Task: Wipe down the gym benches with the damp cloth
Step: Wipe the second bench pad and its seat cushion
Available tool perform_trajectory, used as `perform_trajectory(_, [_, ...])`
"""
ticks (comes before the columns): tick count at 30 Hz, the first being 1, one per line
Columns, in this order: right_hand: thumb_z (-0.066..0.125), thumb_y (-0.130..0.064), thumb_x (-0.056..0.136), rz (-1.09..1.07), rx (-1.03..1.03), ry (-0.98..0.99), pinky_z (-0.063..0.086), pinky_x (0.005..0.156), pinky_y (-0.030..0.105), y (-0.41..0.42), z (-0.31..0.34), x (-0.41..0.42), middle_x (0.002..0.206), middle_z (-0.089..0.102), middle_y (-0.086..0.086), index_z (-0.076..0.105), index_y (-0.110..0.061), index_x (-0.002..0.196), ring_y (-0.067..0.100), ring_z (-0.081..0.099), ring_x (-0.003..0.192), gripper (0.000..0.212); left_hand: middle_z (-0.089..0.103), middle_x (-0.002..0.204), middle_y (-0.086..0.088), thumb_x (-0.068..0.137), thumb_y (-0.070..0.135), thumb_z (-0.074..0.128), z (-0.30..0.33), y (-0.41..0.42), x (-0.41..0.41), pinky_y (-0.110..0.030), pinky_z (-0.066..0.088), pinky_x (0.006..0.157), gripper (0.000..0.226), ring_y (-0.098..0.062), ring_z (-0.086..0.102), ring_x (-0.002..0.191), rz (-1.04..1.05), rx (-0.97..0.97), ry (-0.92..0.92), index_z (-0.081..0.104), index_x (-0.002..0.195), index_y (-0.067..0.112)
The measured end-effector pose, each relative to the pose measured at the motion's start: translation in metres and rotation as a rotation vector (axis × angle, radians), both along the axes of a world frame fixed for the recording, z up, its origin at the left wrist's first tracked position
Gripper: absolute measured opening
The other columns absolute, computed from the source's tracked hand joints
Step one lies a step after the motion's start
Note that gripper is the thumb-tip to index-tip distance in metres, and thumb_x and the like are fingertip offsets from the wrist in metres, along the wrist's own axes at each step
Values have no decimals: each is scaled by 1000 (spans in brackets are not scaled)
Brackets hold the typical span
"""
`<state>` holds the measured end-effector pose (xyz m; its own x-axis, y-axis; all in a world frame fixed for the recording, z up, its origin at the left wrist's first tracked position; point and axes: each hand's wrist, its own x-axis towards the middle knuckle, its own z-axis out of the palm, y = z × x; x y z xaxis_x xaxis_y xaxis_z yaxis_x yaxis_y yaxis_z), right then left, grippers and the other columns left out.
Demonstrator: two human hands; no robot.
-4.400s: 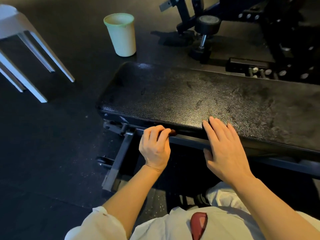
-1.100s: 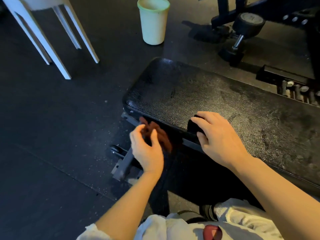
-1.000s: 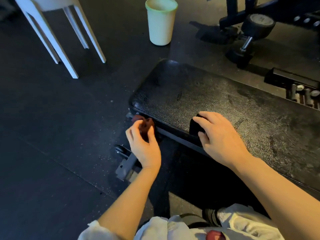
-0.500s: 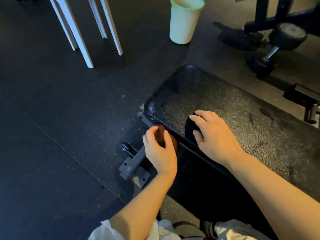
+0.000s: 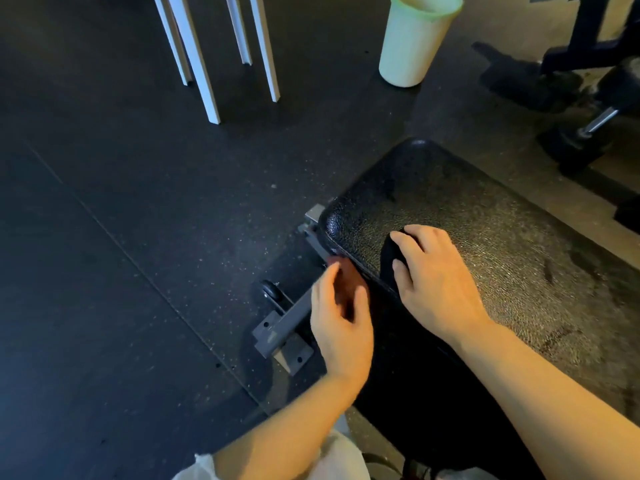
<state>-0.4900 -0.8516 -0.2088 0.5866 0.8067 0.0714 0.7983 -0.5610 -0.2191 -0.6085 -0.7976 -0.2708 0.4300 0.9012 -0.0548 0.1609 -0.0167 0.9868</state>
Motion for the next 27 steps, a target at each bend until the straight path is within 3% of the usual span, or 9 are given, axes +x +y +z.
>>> perform_trajectory(2, [56, -16, 91, 9, 32, -18, 45, 98, 46, -2, -5, 1, 126, 53, 15, 56, -4, 126, 33, 47, 118, 38, 57, 118, 8, 88, 8, 66, -5, 0, -9, -22, 52, 90, 39, -3, 56, 111, -67, 23, -13, 55, 122, 23])
perform_trajectory(5, [51, -21, 96, 26, 57, -32, 38, 103, 42, -9, -11, 2, 132, 51, 12, 53, -7, 132, 29, 43, 121, 39, 63, 111, 0, 88, 10, 66, -4, 36, 1, -33, 53, 88, 29, -10, 60, 102, 213, -7, 34, 59, 116, 15])
perform_trajectory(7, [46, -24, 98, 21, 64, -33, 38, 103, 41, -9, -14, 4, 132, 51, 11, 53, -8, 133, 28, 43, 122, 39, 62, 113, 3, 89, 18, 66, 4, 62, 13, -26, 50, 91, 30, -4, 57, 101, 319, -41, 62, 59, 119, 16])
perform_trajectory(10, [41, -30, 96, 18, 52, -36, 37, 103, 40, -8, -14, 4, 133, 50, 9, 52, -9, 134, 27, 42, 122, 45, 59, 117, 10, 90, 21, 65, 13, 55, 22, -4, 41, 85, 37, 8, 54, 103, 252, 7, 38, 58, 126, 22])
perform_trajectory(14, [41, -28, 98, 7, 38, -45, 37, 104, 38, -9, -14, 2, 135, 49, 9, 51, -10, 136, 25, 41, 125, 43, 52, 117, 17, 90, 8, 64, 14, 27, 10, -1, 41, 84, 46, 9, 52, 107, 148, -106, -52, 49, 128, 30])
perform_trajectory(19, [38, -31, 96, 12, 50, -42, 37, 105, 39, -9, -12, -1, 135, 50, 9, 51, -10, 135, 25, 41, 125, 47, 58, 110, 5, 85, -1, 67, 10, 4, -13, -10, 48, 78, 44, 2, 57, 97, -119, -210, -40, 51, 114, 28])
perform_trajectory(22, [38, -31, 96, 12, 43, -45, 35, 107, 38, -11, -14, -1, 137, 50, 8, 51, -10, 136, 24, 41, 127, 47, 58, 107, 2, 88, -2, 63, 8, 27, -14, -13, 48, 82, 44, 8, 58, 93, 50, -226, -90, 47, 121, 22])
perform_trajectory(25, [38, -31, 96, 12, 59, -52, 35, 107, 37, -11, -14, -1, 136, 51, 9, 52, -9, 135, 24, 42, 126, 47, 64, 113, -6, 92, 2, 60, 8, 68, -6, -36, 51, 97, 39, -11, 63, 107, 126, -193, -91, 52, 127, 18])
perform_trajectory(27, [37, -32, 96, 13, 69, -56, 35, 107, 37, -11, -15, 0, 136, 51, 9, 52, -9, 134, 25, 43, 125, 47, 64, 108, -5, 91, 8, 62, 11, 74, 2, -42, 53, 94, 35, -16, 64, 103, 81, -101, -43, 55, 123, 21])
